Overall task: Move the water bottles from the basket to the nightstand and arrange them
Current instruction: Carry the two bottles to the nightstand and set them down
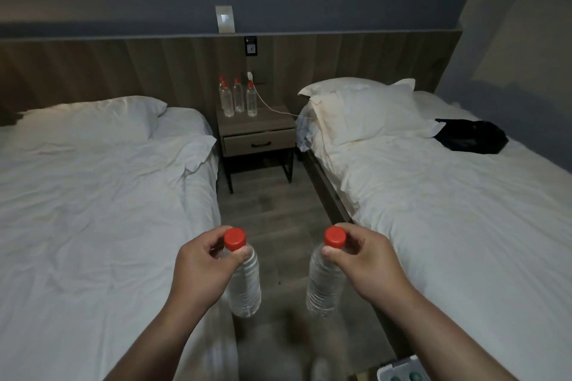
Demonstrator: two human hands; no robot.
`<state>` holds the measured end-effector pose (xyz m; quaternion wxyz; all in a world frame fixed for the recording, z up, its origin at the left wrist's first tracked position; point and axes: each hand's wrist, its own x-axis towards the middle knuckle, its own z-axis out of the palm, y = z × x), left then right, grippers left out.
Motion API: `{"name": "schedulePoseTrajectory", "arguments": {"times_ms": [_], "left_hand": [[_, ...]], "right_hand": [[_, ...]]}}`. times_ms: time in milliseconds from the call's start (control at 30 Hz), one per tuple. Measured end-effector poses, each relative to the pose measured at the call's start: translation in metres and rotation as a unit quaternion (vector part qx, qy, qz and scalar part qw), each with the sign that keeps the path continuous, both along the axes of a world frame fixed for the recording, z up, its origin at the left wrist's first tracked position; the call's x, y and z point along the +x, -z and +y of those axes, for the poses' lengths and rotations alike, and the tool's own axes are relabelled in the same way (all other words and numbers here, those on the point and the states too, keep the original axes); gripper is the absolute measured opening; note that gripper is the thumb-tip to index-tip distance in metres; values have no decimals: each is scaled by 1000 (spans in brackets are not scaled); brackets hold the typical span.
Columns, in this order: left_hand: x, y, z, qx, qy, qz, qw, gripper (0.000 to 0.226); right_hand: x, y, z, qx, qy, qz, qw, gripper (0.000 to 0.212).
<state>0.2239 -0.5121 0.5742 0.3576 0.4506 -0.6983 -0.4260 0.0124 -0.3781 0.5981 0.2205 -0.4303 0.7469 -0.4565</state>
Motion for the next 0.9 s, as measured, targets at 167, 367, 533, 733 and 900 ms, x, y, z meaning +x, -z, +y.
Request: {"name": "schedulePoseTrajectory", "arguments": {"times_ms": [167, 367, 533, 733, 900], "left_hand": [[-26, 1, -33, 20, -39, -11, 999, 22], [-70, -9, -79, 6, -70, -16, 997, 41], [-107, -19, -114, -1, -100, 3, 995, 48], [-135, -19, -170, 11, -101, 14, 995, 44], [-148, -5, -243, -4, -98, -60, 993, 24]], "right_hand": [[-35, 6, -56, 10, -40, -8, 999, 17], [-88, 4, -124, 13, -74, -25, 997, 16], [-128, 0, -170, -5, -104, -16, 994, 11], [-157, 11, -231, 1, -123, 0, 992, 13], [-165, 20, -294, 28, -124, 19, 992, 21]]}}
